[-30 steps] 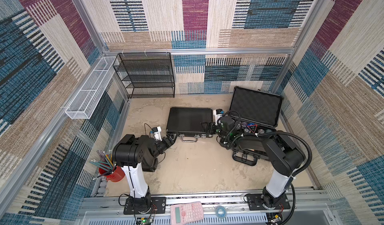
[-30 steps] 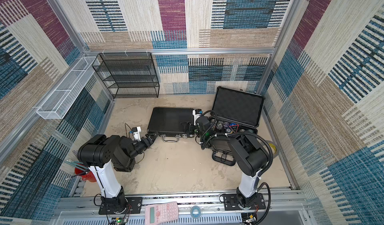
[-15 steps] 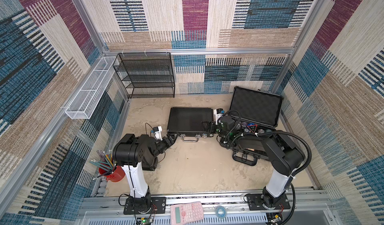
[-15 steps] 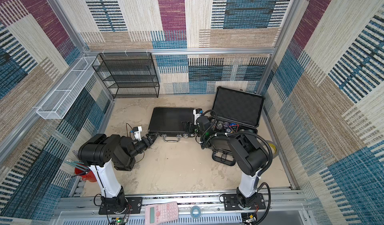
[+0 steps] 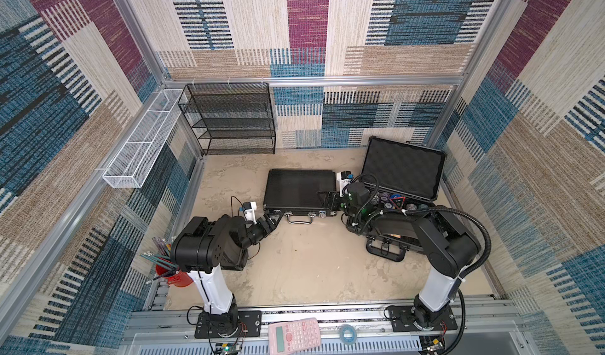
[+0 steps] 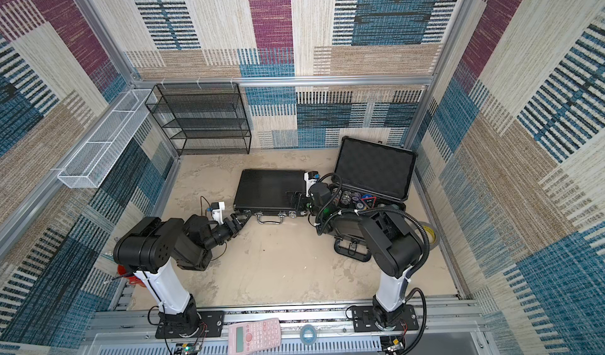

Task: Open the poker set cases
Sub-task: Open the fastener on the poker set case.

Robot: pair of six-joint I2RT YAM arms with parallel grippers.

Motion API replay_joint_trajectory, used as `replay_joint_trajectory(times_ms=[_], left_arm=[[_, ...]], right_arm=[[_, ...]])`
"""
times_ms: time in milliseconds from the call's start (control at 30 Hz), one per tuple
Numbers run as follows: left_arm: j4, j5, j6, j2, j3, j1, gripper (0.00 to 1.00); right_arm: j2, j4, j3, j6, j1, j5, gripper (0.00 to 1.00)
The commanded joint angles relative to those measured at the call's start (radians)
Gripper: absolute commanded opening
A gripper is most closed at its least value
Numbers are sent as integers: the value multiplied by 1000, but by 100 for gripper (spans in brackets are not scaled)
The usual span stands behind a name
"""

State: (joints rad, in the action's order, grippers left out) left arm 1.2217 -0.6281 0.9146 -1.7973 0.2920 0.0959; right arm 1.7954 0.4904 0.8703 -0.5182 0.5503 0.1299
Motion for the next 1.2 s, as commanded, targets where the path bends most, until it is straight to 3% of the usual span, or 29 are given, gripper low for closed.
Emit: replay_joint_trajectory(times_ms=[0, 333, 1167], left_arm=[[-358, 82, -97, 48, 16, -1, 82], [-487, 84, -137, 64, 99, -1, 86], [-320, 10, -71, -82, 120, 1, 89]], right_arm=[[15, -172, -2, -7, 3, -12, 81], [18, -176, 7, -6, 3, -13, 81], [30, -193, 20, -6, 3, -15, 82]])
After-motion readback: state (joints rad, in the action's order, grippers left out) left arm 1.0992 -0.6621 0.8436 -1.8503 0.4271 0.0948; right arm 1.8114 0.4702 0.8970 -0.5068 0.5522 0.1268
